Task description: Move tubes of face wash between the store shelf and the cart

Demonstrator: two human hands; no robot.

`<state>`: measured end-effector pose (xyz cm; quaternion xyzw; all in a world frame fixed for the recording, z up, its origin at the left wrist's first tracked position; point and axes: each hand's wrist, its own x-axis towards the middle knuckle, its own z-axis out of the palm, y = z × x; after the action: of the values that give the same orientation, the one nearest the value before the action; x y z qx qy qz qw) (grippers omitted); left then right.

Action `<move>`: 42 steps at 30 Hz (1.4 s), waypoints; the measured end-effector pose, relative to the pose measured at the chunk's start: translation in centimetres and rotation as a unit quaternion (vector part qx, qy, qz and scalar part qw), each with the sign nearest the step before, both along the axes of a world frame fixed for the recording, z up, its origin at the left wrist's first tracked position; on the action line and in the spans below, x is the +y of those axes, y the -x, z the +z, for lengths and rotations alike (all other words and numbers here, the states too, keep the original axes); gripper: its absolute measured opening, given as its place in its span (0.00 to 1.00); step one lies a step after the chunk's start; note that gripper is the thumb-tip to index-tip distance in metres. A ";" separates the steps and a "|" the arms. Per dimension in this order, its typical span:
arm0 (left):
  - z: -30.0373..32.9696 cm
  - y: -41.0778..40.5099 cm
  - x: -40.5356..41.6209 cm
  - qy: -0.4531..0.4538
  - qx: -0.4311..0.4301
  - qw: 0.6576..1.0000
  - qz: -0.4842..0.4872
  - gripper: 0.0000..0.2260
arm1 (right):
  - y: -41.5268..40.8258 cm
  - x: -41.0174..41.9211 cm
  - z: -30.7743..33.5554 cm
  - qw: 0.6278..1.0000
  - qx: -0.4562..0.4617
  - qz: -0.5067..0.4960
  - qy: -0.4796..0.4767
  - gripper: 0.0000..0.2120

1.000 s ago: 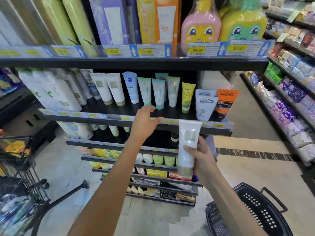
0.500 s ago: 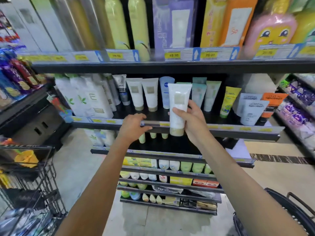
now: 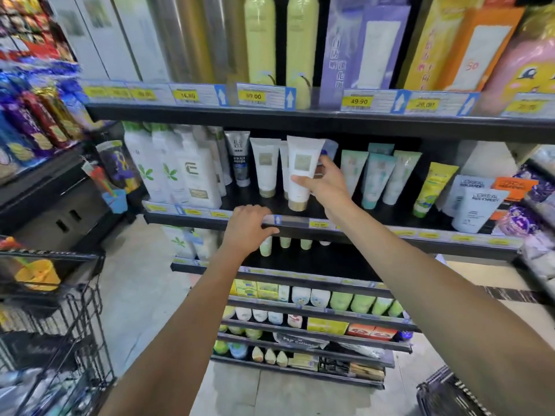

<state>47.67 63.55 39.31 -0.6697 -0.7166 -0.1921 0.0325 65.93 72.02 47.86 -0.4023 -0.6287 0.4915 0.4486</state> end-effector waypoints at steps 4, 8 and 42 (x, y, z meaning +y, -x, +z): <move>-0.4 0.1 0.0 -0.013 -0.006 1.000 0.003 0.16 | 1.0 0.9 -1.9 0.998 -0.058 -0.005 -0.012 0.24; -0.5 0.1 -0.1 -0.023 -0.005 1.000 0.000 0.17 | 1.6 1.3 -2.8 0.996 -0.085 -0.005 -0.013 0.25; -9.4 -6.2 -32.0 0.044 -0.081 0.872 0.480 0.20 | 3.5 -20.8 -17.8 0.774 -0.344 0.429 -0.313 0.24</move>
<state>53.89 31.52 29.95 -0.2262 -0.9577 -0.1748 0.0336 62.47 51.25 30.09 -0.0706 -0.9677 0.2374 0.0465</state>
